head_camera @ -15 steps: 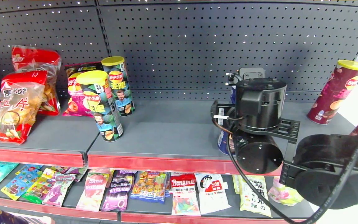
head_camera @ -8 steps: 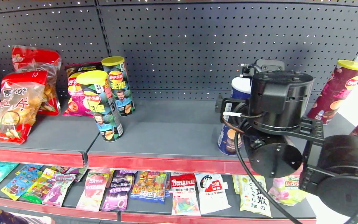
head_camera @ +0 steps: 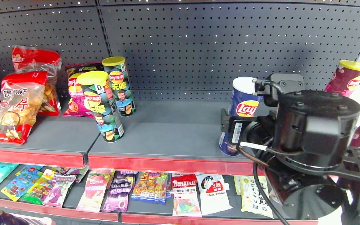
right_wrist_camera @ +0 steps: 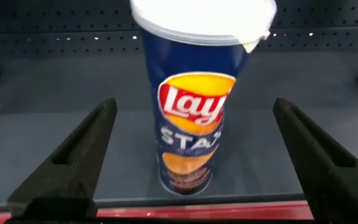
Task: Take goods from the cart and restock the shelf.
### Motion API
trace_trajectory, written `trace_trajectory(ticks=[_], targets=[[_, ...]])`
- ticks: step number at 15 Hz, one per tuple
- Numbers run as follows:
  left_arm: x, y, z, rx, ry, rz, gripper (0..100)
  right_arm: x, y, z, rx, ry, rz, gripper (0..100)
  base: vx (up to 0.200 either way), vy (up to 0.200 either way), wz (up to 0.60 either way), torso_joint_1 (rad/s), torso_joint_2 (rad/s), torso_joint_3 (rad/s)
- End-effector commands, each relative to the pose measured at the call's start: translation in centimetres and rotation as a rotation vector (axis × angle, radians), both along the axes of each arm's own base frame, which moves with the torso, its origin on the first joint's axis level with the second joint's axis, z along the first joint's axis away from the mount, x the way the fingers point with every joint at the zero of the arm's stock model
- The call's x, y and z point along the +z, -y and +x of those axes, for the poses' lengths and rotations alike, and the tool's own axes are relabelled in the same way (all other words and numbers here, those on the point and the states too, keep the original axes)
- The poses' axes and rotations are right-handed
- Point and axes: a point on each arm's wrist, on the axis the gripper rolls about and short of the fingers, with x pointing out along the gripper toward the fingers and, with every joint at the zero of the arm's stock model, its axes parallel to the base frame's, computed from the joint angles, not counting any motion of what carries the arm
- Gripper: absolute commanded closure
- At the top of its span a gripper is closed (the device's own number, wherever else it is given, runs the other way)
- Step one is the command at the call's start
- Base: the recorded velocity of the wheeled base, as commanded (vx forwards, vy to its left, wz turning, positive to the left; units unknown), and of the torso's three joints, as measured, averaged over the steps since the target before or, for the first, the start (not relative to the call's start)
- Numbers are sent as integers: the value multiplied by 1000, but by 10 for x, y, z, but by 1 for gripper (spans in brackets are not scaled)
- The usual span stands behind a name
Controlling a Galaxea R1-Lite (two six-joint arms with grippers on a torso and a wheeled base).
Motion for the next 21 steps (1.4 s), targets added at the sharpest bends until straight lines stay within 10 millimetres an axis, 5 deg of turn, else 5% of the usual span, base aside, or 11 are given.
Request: trace_trajectory(ticks=[1, 8, 16, 21], targets=[[0, 0, 0, 0, 0, 0, 100, 2, 5, -14, 33, 3, 7, 0, 0, 0, 0, 0, 0, 0], [0, 0, 0, -10, -3, 1, 100, -8, 81, -68, 134, -6, 3, 0, 0, 0, 0, 0, 0, 0], [3, 1, 4, -46, -12, -2, 100, -38, 215, -114, 198, -27, -175, 0, 0, 0, 0, 0, 0, 0], [17, 5, 22, -183, -21, -15, 100, -47, 232, -172, 71, -90, -111, 0, 0, 0, 0, 0, 0, 0]])
